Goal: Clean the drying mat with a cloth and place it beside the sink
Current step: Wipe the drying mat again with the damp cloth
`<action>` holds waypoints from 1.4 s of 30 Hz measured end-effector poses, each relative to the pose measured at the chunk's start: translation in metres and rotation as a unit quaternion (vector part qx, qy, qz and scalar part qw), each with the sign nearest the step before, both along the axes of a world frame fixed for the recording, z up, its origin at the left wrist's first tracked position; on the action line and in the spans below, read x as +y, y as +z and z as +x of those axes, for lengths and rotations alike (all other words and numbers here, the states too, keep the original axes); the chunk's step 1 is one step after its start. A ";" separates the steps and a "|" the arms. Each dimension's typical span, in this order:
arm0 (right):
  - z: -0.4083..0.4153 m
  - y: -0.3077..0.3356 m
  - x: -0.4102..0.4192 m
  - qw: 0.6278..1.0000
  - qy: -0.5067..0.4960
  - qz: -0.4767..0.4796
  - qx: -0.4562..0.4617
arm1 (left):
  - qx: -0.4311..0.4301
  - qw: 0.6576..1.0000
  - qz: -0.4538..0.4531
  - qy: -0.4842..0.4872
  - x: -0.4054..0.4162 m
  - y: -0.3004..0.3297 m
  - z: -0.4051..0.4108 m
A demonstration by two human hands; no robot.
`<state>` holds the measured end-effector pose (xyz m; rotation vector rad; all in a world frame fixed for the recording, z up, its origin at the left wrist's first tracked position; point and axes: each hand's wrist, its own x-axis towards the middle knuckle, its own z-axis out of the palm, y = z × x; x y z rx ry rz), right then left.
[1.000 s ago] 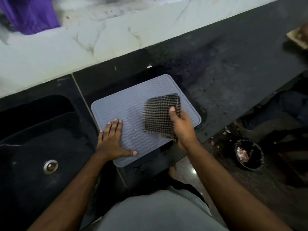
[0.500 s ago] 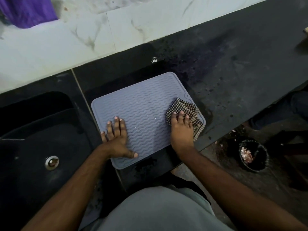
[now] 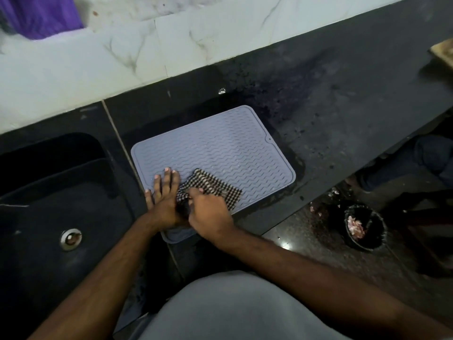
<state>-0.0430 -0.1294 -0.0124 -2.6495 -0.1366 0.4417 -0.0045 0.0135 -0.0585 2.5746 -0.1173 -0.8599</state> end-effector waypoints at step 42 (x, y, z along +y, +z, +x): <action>0.062 -0.033 0.054 0.984 0.124 -0.040 -0.122 | -0.169 0.984 -0.050 -0.041 0.080 -0.018 0.009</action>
